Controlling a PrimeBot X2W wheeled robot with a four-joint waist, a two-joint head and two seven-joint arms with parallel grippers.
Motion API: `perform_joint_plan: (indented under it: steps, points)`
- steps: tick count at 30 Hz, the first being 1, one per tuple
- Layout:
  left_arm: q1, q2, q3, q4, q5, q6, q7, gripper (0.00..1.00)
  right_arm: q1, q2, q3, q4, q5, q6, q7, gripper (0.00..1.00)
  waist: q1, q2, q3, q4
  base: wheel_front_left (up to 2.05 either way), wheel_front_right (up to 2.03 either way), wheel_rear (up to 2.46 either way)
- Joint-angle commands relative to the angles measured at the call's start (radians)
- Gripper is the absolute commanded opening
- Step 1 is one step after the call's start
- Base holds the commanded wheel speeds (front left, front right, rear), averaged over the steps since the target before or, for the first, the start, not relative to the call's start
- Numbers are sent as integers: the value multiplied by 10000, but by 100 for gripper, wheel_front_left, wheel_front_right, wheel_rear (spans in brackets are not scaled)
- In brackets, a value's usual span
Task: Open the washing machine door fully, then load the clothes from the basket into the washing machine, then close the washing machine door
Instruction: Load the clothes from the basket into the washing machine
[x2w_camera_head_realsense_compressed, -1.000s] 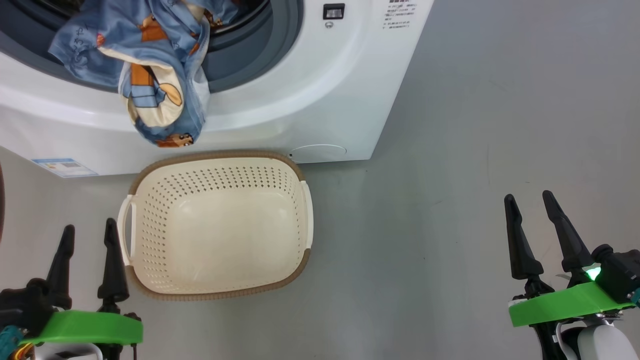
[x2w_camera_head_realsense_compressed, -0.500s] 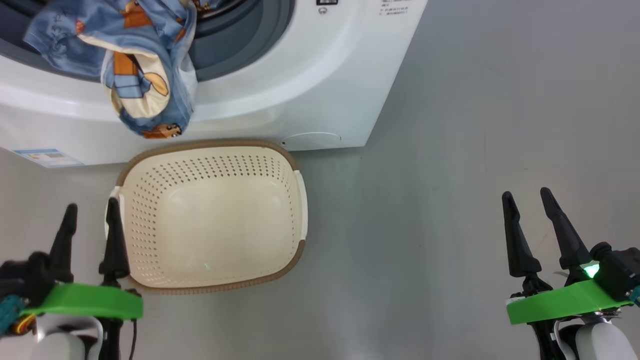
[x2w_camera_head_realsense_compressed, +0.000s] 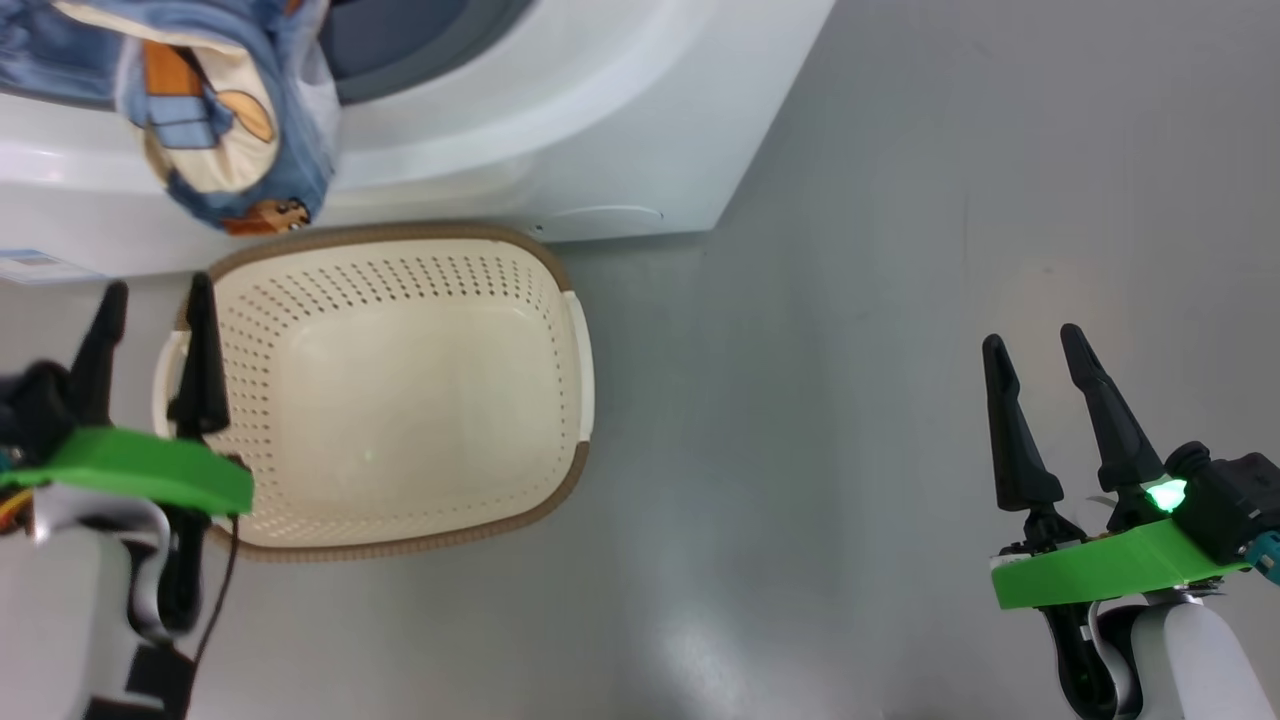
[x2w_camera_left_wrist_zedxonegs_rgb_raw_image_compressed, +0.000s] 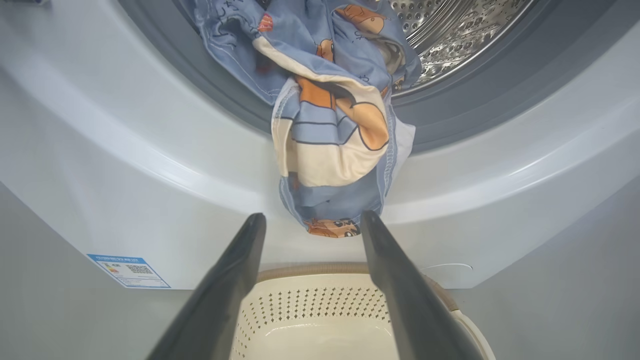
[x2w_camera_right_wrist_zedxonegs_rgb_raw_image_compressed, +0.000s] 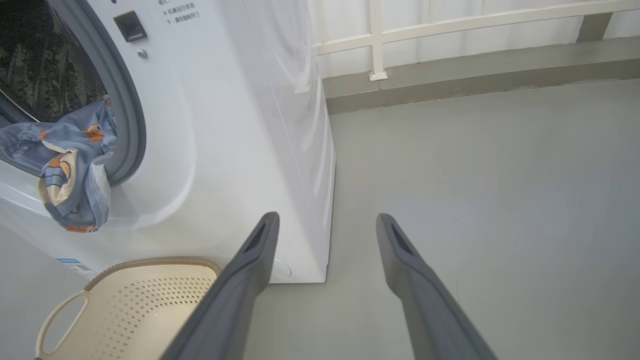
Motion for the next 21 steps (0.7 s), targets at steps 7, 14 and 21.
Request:
perform_joint_plan:
  steps: [7,14,21]
  points:
    - [-1419,879,-252,996,-636,-16,-55,100,-292,123,335,-314,-84,14,-48,100,0,0,750,-465,0,0,0]
    - [-2602,1255,-683,2024,-825,-16,-55,100,-479,207,488,-366,-115,14,-48,100,0,0,1147,-684,0,0,0]
    - [-3390,1515,-822,2777,-918,-16,-55,100,-562,271,603,-373,-109,14,-48,100,0,0,1311,-889,0,0,0]
